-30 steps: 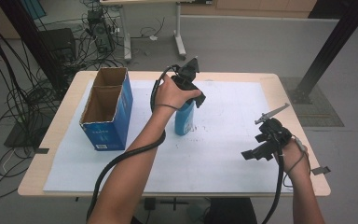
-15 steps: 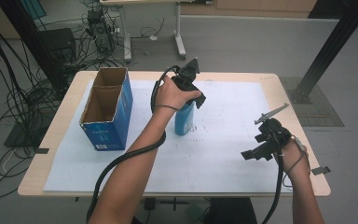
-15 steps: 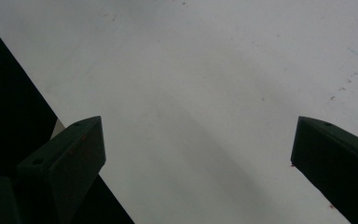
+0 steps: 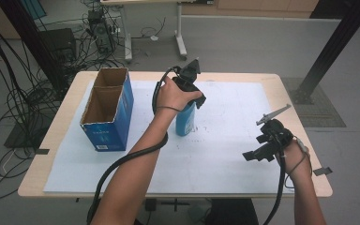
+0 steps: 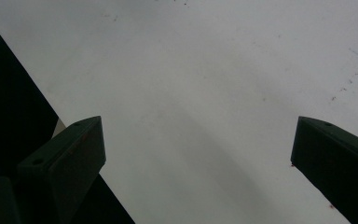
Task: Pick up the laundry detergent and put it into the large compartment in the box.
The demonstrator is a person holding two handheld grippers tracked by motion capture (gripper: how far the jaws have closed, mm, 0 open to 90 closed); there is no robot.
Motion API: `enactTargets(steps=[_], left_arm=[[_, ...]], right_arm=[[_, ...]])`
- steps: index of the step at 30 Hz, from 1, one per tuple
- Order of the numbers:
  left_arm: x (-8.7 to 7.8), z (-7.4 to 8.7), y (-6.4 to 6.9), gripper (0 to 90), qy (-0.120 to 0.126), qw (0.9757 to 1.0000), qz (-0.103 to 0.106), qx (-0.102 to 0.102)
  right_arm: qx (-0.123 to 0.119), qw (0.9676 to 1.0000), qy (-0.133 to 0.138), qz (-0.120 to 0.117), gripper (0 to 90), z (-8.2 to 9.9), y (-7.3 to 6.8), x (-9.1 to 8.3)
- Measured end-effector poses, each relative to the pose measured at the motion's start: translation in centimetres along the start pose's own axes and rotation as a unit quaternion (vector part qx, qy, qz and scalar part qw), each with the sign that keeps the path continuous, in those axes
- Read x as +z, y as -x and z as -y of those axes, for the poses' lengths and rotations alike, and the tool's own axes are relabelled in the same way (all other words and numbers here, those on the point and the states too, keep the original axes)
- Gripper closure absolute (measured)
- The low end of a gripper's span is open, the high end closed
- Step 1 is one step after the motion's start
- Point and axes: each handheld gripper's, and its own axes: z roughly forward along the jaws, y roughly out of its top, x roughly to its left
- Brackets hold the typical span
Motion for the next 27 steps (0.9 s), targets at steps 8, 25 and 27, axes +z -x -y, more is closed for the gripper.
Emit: enactTargets(steps=[8,25,27], left_arm=[[-0.19,-0.12,0.02,23.6,0.002,1.0000,-0.006,0.002],[-0.32,-0.16,0.02,37.3,-0.002,1.0000,-0.009,0.000],[-0.32,-0.17,0.06,37.4,-0.004,1.0000,-0.009,0.000]], right_arm=[[-0.001,1.0000,0.001,0.001,2.8,0.01,0.06,-0.03],[-0.002,1.0000,0.001,0.004,2.8,-0.07,0.08,-0.04],[-0.001,1.0000,0.003,0.004,2.8,-0.05,0.10,-0.05]])
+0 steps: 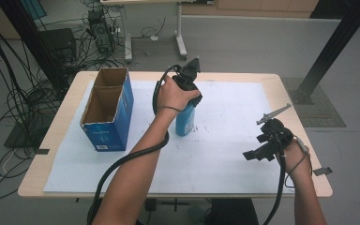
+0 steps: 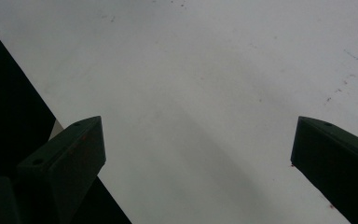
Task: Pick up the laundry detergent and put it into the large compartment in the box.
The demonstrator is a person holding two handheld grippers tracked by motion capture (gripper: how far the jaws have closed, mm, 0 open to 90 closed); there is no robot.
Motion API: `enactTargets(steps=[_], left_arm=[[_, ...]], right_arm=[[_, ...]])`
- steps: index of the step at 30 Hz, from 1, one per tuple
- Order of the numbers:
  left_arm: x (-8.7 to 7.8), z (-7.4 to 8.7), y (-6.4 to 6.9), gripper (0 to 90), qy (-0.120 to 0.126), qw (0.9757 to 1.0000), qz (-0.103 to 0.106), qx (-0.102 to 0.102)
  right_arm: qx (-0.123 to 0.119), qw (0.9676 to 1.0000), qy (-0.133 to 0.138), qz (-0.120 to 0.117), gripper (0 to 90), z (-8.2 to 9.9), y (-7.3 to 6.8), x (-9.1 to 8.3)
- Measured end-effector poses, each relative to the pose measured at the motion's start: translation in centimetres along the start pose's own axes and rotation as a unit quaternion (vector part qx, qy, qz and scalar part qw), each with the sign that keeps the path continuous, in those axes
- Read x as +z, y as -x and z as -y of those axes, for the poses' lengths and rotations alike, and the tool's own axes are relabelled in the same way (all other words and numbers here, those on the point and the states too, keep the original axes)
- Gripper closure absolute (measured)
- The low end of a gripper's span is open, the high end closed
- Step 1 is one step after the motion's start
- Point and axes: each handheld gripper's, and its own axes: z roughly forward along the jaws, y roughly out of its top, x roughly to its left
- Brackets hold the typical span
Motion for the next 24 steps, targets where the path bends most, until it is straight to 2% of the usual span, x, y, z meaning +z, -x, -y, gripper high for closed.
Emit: enactTargets(steps=[24], left_arm=[[-0.01,0.19,0.14,37.4,0.007,1.0000,-0.006,0.002]], right_arm=[[-0.002,1.0000,0.003,0.000,2.8,-0.04,-0.02,-0.10]])
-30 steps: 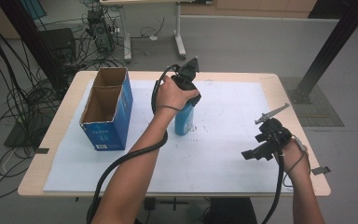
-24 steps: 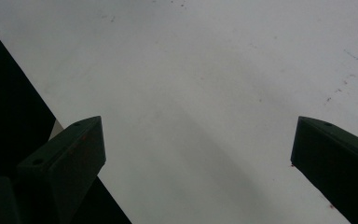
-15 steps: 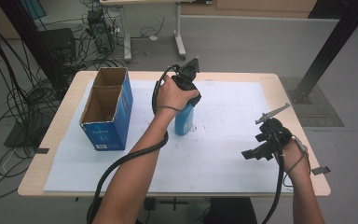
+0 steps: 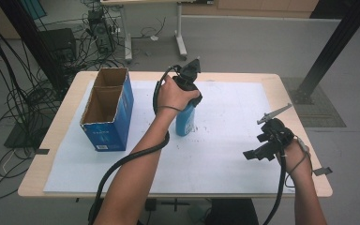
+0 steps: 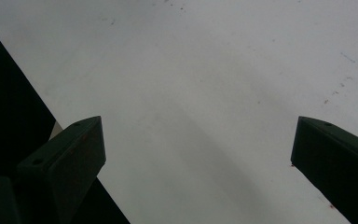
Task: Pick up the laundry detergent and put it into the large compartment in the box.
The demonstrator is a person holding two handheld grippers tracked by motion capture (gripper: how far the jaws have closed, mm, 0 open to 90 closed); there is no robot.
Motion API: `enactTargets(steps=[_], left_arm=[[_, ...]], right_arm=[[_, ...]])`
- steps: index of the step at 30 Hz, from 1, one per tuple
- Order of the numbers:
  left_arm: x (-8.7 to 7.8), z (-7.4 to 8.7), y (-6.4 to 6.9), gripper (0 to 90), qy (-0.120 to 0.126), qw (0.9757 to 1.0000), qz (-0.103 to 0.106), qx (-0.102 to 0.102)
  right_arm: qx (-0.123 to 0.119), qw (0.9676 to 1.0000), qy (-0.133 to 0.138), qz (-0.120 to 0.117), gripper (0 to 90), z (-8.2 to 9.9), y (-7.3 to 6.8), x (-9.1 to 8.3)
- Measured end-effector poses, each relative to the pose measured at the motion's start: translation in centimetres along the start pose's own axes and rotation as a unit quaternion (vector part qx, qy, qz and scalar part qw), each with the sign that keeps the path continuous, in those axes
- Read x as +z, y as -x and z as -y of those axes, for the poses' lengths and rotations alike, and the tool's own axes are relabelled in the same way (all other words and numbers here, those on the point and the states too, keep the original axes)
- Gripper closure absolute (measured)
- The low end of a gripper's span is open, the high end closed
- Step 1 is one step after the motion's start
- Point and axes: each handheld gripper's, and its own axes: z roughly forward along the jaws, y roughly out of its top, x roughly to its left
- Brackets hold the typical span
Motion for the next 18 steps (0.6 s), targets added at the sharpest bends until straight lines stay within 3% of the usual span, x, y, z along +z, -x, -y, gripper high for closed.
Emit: enactTargets(steps=[18], left_arm=[[0.02,0.07,0.09,37.4,0.002,1.0000,-0.003,0.002]], right_arm=[[0.000,1.0000,-0.001,0.004,2.8,0.12,-0.08,-0.13]])
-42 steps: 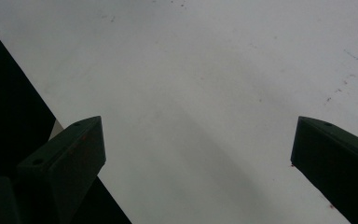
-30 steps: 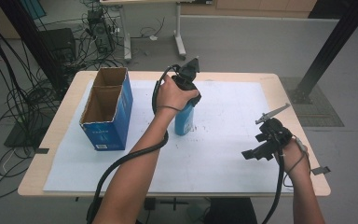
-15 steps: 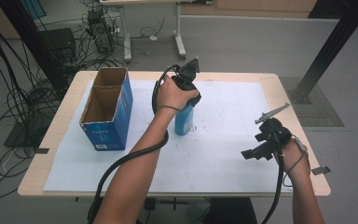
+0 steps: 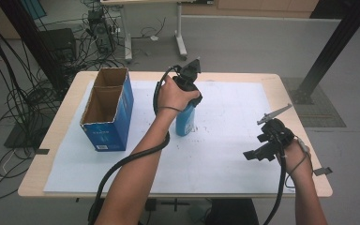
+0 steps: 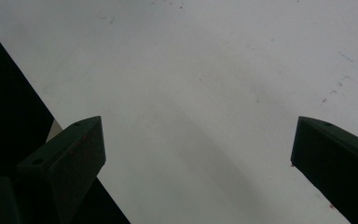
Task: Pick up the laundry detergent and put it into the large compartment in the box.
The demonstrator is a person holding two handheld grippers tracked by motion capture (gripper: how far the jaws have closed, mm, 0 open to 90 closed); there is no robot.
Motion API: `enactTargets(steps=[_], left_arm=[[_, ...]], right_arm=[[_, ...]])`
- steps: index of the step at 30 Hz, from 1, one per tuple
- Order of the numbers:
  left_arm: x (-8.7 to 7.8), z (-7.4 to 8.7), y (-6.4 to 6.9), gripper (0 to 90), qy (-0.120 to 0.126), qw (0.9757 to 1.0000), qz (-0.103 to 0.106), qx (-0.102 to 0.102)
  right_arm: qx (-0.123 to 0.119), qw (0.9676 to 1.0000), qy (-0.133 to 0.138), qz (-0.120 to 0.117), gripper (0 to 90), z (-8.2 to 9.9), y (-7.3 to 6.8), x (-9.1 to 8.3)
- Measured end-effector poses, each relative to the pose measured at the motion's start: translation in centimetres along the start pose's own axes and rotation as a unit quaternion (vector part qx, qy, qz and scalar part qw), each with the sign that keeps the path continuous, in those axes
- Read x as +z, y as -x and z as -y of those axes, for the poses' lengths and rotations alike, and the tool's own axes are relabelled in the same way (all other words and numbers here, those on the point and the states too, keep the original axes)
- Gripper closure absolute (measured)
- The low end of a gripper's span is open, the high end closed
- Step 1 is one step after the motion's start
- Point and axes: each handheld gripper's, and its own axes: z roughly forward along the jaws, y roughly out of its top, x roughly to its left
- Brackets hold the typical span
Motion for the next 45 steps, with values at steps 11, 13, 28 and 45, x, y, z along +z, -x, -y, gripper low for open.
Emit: enactTargets(steps=[11,13,28,45], left_arm=[[-0.03,0.15,-0.02,37.4,0.004,1.0000,0.000,-0.001],[-0.03,0.16,-0.02,37.4,0.004,1.0000,0.000,-0.001],[-0.04,0.14,0.14,37.5,0.002,1.0000,-0.004,-0.003],[0.00,0.04,0.24,37.5,-0.001,1.0000,-0.008,-0.001]], right_arm=[[-0.002,1.0000,-0.002,0.000,2.9,-0.06,-0.16,0.20],[-0.001,1.0000,-0.001,0.000,2.9,-0.05,-0.16,0.19],[-0.003,1.0000,-0.001,0.000,2.9,-0.25,-0.17,0.28],[-0.002,1.0000,0.004,0.000,2.8,-0.26,-0.12,0.20]])
